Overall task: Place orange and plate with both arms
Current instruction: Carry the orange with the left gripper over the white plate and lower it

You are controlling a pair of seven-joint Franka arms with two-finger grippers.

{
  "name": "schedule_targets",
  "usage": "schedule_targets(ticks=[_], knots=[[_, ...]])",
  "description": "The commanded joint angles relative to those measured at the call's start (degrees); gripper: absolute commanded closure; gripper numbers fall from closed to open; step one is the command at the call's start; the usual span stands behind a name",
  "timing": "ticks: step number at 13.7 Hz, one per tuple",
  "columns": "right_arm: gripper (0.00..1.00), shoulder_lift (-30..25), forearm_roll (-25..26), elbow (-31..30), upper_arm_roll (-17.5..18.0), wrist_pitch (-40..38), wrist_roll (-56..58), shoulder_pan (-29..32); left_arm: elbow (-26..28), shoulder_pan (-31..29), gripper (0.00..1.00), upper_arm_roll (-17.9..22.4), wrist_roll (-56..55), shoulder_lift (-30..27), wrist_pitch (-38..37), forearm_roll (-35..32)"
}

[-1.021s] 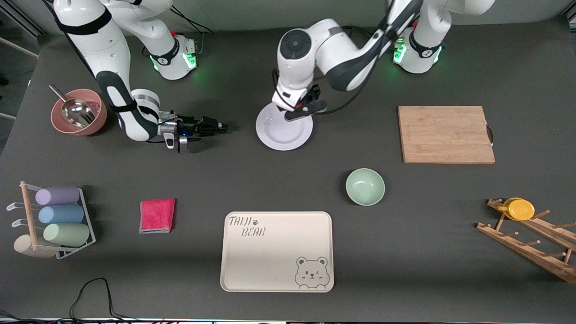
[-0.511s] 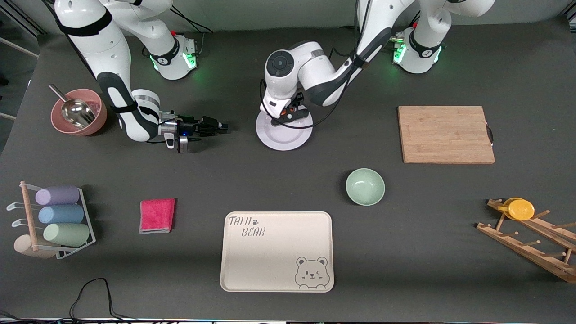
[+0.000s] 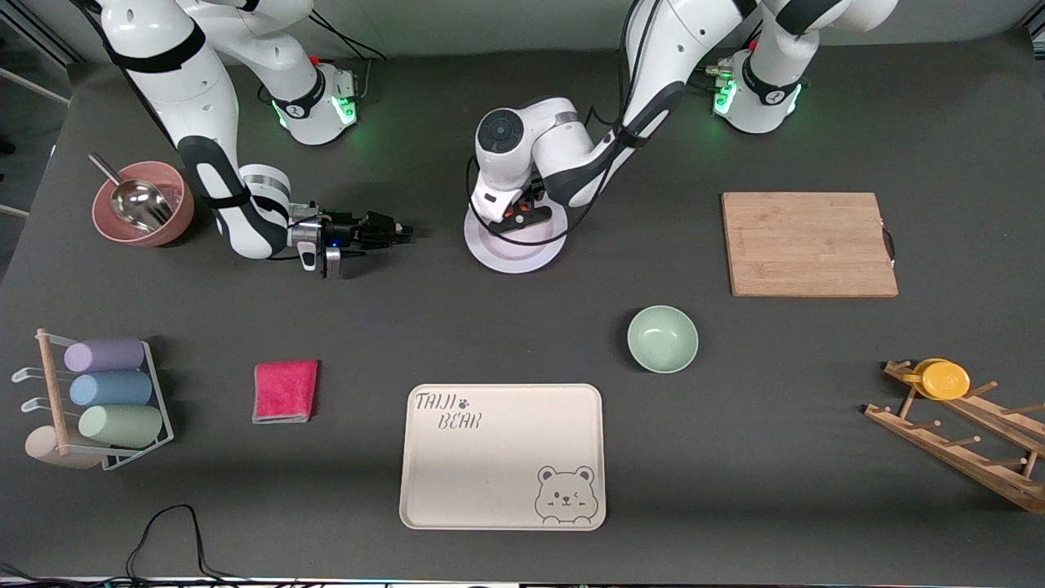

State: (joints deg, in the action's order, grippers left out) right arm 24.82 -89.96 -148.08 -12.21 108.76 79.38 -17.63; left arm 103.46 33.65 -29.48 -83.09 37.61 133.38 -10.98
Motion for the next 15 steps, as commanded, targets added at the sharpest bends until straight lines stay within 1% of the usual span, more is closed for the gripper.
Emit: schedule_targets(ticks=[1,2,3,4,8,9,10,11,13,15], knots=[[0.64,1.5,-1.4,0.6,0.1,-1.3,2.3,0.4,-1.6,1.3,1.0,1.0,-1.7,0.4,0.0,-1.1],[0.64,1.5,-1.4,0.8,0.1,-1.9,2.3,0.4,-1.7,1.3,1.0,1.1,-1.7,0.5,0.0,-1.1],[0.64,1.5,-1.4,0.9,0.0,-2.4,2.4,0.4,-1.9,1.2,0.41,1.2,-1.6,0.5,0.0,-1.2],[0.64,1.5,-1.4,0.9,0.0,-2.4,2.4,0.4,-2.0,1.1,0.0,1.2,-1.6,0.5,-0.1,-1.2],[0.64,1.6,-1.4,1.5,0.3,-2.4,2.4,0.3,-3.8,0.7,0.0,2.1,-1.5,0.1,-0.9,-1.2],[0.64,1.8,-1.8,1.7,0.4,-2.4,2.4,0.2,-4.0,0.6,0.0,2.1,-1.4,0.0,-1.0,-1.2],[0.64,2.1,-3.4,1.9,0.6,-2.4,2.4,-0.1,-4.2,0.4,0.0,2.1,-1.3,-0.2,-1.1,-1.2],[0.64,2.2,-4.8,2.1,1.2,-2.4,2.4,-0.6,-4.3,0.1,0.0,2.5,-1.2,-1.2,-1.6,-1.2],[0.64,2.6,-7.2,2.6,2.1,-2.3,2.4,-1.6,-4.3,-1.3,0.0,3.6,1.5,-5.0,-7.2,-1.2],[0.64,3.0,-10.0,3.2,2.1,-2.2,2.4,-4.0,-3.9,-5.5,0.0,3.9,8.1,-10.9,-13.6,-0.7]])
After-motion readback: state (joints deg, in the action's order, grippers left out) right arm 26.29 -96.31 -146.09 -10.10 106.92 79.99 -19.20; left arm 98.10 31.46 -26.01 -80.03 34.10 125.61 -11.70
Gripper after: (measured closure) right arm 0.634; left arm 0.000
